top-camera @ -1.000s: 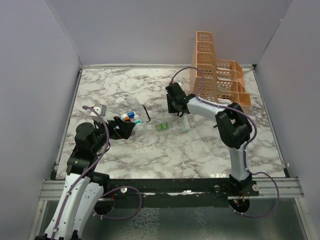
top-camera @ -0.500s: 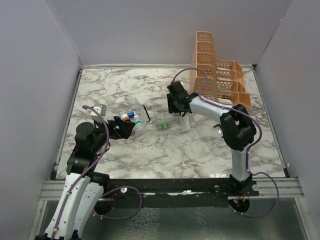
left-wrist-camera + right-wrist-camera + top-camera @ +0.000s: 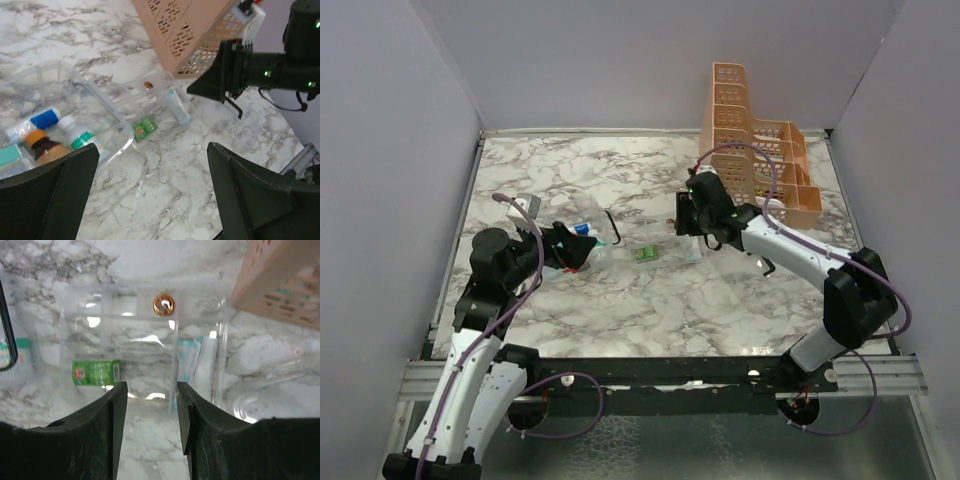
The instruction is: Organize the medicine kit
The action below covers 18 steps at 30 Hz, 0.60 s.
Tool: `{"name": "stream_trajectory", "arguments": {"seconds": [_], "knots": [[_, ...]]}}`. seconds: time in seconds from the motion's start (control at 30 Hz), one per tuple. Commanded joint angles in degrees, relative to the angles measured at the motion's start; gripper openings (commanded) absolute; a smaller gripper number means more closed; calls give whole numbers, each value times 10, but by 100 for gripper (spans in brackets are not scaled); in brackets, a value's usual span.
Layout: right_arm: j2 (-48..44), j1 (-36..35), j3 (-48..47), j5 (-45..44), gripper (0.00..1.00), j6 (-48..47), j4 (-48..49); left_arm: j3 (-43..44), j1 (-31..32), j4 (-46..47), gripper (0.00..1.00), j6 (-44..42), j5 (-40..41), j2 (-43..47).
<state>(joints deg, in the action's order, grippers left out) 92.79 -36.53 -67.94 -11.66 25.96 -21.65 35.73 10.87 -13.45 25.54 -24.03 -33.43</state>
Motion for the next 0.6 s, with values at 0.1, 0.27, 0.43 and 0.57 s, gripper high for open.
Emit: {"name": "stream_trajectory", "arguments": {"seconds": [0.1, 0.27, 0.43, 0.57], "knots": [[-130, 0, 155, 51, 43, 71, 24, 142, 4, 118, 91, -2, -94, -136], [-206, 0, 227, 37, 43, 117, 28, 229, 54, 124, 91, -55, -97, -257], [-263, 0, 258, -29, 44, 166, 15, 271, 141, 105, 93, -199, -55, -355], [-302, 0, 269, -79, 44, 208, 3, 301, 193, 90, 94, -302, -46, -428]]}}
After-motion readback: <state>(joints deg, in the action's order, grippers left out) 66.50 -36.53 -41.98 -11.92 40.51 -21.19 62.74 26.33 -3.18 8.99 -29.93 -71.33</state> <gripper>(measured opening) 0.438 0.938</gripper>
